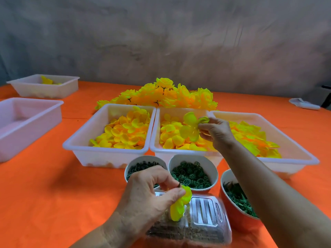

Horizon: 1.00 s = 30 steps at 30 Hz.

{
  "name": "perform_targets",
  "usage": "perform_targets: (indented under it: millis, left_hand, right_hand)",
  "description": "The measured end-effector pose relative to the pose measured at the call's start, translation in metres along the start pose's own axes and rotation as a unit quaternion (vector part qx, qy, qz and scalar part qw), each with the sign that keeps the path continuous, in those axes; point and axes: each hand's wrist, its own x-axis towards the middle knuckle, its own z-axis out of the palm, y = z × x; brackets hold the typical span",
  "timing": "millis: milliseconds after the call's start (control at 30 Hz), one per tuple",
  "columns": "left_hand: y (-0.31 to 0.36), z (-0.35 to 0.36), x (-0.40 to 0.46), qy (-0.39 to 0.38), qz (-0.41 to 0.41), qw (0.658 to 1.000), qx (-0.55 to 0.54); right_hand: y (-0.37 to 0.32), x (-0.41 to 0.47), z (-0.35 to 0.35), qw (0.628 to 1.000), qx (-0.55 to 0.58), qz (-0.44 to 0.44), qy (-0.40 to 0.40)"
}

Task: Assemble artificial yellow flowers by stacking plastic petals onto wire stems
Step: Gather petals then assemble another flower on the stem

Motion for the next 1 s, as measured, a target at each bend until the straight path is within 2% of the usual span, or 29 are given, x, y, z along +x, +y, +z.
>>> perform_targets:
  millis: [200, 267, 333, 400, 433, 500, 600, 667, 767, 867, 1000]
  left_hand:
    - [0.006, -0.008, 0.0, -0.017, -0.001, 1.0, 0.003]
    - [0.012, -0.017, 0.007, -0.005, -0.02, 0.999, -0.043]
    - [0.015, -0.026, 0.021, 0.062, -0.025, 0.996, -0.064]
    - [0.019, -0.032, 0.041, 0.143, -0.02, 0.989, -0.016]
    - [0.021, -0.033, 0.051, 0.157, -0.025, 0.987, 0.001]
    - [0.027, -0.032, 0.067, 0.115, -0.071, 0.991, -0.02]
    - [0.034, -0.026, 0.081, 0.026, -0.134, 0.983, -0.122]
    - [0.034, -0.023, 0.085, 0.027, -0.166, 0.966, -0.195]
    - [0.032, -0.024, 0.087, 0.08, -0.203, 0.948, -0.231]
    - [0.032, -0.025, 0.084, 0.118, -0.197, 0.94, -0.251]
    - [0.036, -0.024, 0.08, 0.144, -0.131, 0.952, -0.236]
  right_hand:
    - [-0.019, -0.032, 0.002, 0.995, 0.051, -0.012, -0.084]
    - [-0.028, -0.043, 0.003, 0.992, 0.057, -0.019, -0.11]
    - [-0.036, -0.056, 0.006, 0.987, 0.057, -0.025, -0.146]
    - [-0.043, -0.068, 0.01, 0.981, 0.059, -0.031, -0.183]
    - [-0.046, -0.074, 0.013, 0.978, 0.056, -0.033, -0.2]
    - [-0.05, -0.084, 0.02, 0.972, 0.047, -0.035, -0.229]
    - [-0.052, -0.094, 0.028, 0.966, 0.047, -0.031, -0.253]
    - [-0.052, -0.097, 0.031, 0.963, 0.08, -0.012, -0.257]
    - [-0.052, -0.1, 0.032, 0.959, 0.098, 0.036, -0.265]
    - [-0.051, -0.102, 0.032, 0.959, 0.071, 0.067, -0.266]
    - [-0.051, -0.109, 0.033, 0.957, 0.03, 0.061, -0.281]
